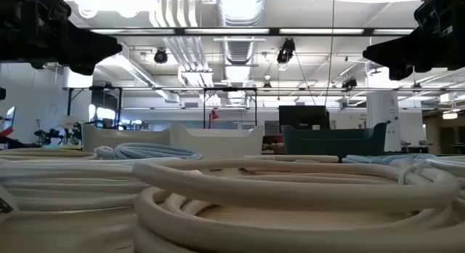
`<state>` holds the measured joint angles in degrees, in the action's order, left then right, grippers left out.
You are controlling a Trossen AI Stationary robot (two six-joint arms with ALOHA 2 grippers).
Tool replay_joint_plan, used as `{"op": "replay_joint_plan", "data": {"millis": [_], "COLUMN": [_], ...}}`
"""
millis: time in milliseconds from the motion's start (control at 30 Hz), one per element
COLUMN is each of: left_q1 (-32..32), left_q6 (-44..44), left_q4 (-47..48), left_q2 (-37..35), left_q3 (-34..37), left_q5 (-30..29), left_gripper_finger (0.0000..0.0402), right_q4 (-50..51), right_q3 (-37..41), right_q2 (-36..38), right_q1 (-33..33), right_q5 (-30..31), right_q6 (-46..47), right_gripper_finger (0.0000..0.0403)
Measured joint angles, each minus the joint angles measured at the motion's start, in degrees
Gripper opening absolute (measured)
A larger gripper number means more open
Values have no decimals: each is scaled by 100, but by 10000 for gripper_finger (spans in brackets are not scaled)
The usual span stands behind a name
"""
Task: Sort HDMI cables
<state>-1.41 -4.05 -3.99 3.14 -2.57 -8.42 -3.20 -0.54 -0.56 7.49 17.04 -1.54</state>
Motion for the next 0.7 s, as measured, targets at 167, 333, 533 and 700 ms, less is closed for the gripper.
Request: {"op": "replay_joint_plan", "data": {"millis": [167,333,533,700], "left_q1": [1,0,1,2], "left_q6": [0,0,0,2], "left_q4": [-1,-2,0,0], "left_q2": [0,0,0,0], "left_q3": [0,0,0,0], "left_q5": [0,0,0,0], "left_gripper_finger": [136,136,136,136], "right_q4": [-1,0,-1,-1], "right_q3": [0,-2,0,-1], "right_q2": [0,-2,0,0], "right_q1": [-1,0,-2,0], "right_q5": [-1,-2,-2,0], "right_q6": [0,0,0,0], "right_gripper_finger": [85,89,81,72]}}
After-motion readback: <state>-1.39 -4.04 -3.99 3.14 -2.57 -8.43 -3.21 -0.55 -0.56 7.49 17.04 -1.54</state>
